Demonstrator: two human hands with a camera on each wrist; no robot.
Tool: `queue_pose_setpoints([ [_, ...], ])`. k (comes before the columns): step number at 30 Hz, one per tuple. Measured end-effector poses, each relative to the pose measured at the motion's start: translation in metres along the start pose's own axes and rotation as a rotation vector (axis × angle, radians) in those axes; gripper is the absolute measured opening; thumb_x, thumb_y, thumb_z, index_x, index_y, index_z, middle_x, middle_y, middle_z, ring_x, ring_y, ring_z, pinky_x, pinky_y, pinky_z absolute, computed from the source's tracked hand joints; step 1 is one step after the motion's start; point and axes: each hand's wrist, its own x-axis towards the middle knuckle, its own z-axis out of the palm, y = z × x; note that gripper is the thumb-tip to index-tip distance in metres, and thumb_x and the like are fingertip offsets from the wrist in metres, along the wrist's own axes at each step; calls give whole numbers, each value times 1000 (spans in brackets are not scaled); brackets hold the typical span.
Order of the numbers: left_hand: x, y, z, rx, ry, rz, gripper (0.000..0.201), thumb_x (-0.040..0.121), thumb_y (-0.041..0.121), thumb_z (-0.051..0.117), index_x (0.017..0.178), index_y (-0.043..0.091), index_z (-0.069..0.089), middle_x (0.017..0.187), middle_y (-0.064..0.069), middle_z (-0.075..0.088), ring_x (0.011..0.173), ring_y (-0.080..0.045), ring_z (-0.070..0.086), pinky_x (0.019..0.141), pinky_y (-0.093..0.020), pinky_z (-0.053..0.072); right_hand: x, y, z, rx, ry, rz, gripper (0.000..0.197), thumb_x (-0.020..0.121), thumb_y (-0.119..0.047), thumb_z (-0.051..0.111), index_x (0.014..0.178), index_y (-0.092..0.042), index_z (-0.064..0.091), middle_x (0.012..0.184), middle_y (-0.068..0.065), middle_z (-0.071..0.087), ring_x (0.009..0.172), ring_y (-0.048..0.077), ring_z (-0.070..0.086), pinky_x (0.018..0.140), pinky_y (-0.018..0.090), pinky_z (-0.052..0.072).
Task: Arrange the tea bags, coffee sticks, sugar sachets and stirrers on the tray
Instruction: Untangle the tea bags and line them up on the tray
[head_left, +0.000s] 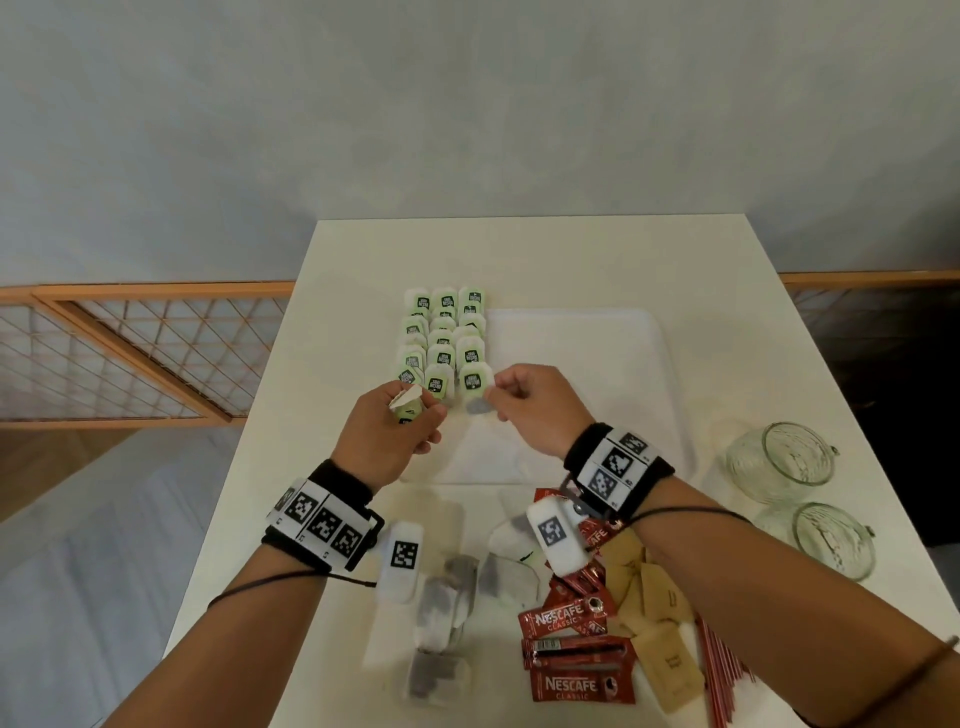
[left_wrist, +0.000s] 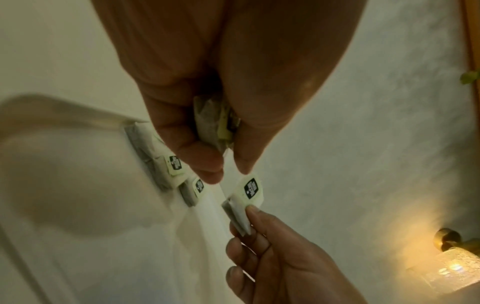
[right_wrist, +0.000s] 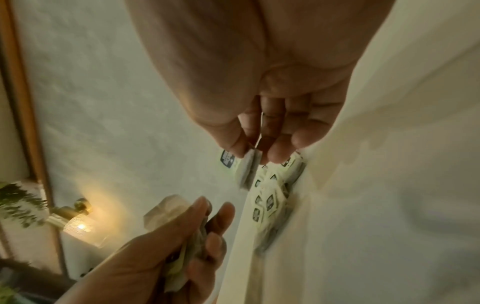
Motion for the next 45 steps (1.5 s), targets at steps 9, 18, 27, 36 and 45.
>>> queue_pose_setpoints([
  [9, 38, -19, 5, 208, -85, -148, 19, 90, 6, 70, 101, -7, 64, 72, -8, 66, 60, -22, 63, 59, -31, 55, 42, 7, 18, -143, 8, 169, 22, 92, -22, 65, 72, -13, 71, 64, -4, 61, 61, 13, 55, 60, 25, 46],
  [18, 41, -16, 2, 121, -102, -193, 19, 90, 4, 71, 104, -8, 65, 78, -14, 65, 60, -17, 64, 61, -27, 56, 48, 0, 25, -282, 35, 186, 26, 91, -26, 67, 82, -2, 69, 75, 12, 69, 68, 25, 61, 74, 42, 58],
  [27, 21, -3, -3, -32, -356, -191, 21, 90, -3, 68, 107, 4, 60, 82, -13, 67, 78, -23, 71, 70, -29, 59, 18, -22, 21, -82, -160, -78, 28, 94, -34, 66, 120, -27, 63, 106, -10, 60, 77, -2, 54, 78, 22, 41],
  [36, 8, 7, -1, 50, -483, -121, 19, 92, -1, 66, 109, 7, 62, 86, -7, 68, 85, -21, 72, 71, -30, 58, -9, -38, 2, -127, -309, -267, 24, 88, -14, 70, 107, -28, 69, 116, -6, 57, 80, 19, 65, 77, 34, 57],
  [45, -3, 6, 3, 6, -473, -111, 26, 86, 10, 72, 109, 11, 58, 81, 0, 69, 81, -19, 71, 69, -31, 59, -9, -54, -11, -3, -210, -296, 11, 99, -22, 62, 90, -16, 67, 79, 11, 71, 70, 33, 64, 70, 42, 54],
])
